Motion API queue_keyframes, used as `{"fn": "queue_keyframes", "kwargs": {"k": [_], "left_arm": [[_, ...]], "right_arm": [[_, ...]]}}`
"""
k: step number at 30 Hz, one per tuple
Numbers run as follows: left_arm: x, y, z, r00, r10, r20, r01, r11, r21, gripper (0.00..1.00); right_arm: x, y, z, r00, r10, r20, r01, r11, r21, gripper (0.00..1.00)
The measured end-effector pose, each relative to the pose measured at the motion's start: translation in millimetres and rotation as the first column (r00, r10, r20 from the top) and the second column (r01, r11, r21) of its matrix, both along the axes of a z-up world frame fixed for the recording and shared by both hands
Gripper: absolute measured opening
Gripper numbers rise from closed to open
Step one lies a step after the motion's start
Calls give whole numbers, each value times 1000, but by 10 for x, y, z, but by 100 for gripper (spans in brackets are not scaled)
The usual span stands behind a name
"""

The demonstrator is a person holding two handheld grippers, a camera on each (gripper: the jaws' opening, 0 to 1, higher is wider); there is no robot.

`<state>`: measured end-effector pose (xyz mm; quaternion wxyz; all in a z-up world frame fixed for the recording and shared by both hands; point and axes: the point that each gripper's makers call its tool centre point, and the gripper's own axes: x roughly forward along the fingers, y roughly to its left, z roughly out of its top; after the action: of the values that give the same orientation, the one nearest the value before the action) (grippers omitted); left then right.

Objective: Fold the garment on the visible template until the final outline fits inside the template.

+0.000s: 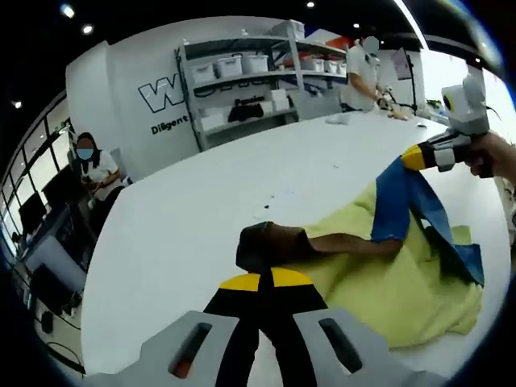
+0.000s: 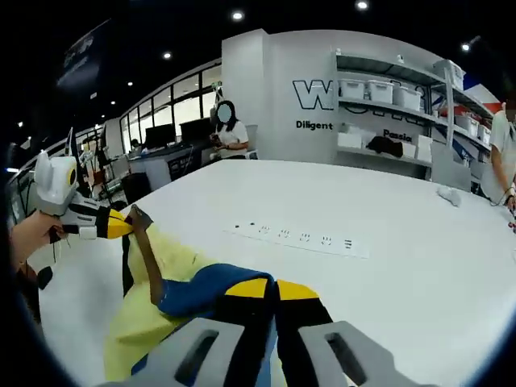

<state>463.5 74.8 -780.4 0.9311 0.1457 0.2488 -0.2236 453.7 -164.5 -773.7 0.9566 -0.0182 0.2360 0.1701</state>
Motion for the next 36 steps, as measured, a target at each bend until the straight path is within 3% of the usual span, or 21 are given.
{"fn": "queue_keyframes", "kwargs": {"k": [9, 11, 18, 23, 26, 29, 31, 33, 36], "left_arm": [[211, 44, -333, 997, 52, -64, -50, 998, 40, 4], [241, 63, -444, 995, 65, -80, -58, 995, 81, 3], [258, 129, -576, 992, 87, -93, -75, 990, 122, 3], [247, 129, -611, 991, 82, -110, -70, 991, 116, 4], [227, 137, -532, 991, 88, -98, -78, 992, 97, 21], [176, 117, -437, 992, 83, -98, -75, 994, 79, 35], [152, 111, -393, 993, 72, -89, -64, 994, 91, 41], [109, 121, -337, 994, 66, -83, -57, 993, 100, 50], [29, 139, -279, 992, 85, -89, -80, 995, 64, 64]], "right_arm": [[209, -61, -382, 997, -37, -65, 32, 997, -63, 0], [220, -72, -468, 996, -42, -84, 35, 996, -87, 0], [200, -136, -736, 989, -38, -143, 19, 991, -133, 0], [186, -140, -749, 990, -24, -141, 1, 987, -160, 0], [149, -83, -686, 992, 23, -128, -43, 986, -159, 2], [101, 43, -560, 992, 74, -101, -85, 990, -110, 17], [68, 109, -483, 991, 115, -74, -123, 986, -116, 21], [19, 239, -372, 983, 182, -36, -185, 977, -107, 23], [-83, 469, -253, 962, 273, -14, -274, 960, -64, 28]]}}
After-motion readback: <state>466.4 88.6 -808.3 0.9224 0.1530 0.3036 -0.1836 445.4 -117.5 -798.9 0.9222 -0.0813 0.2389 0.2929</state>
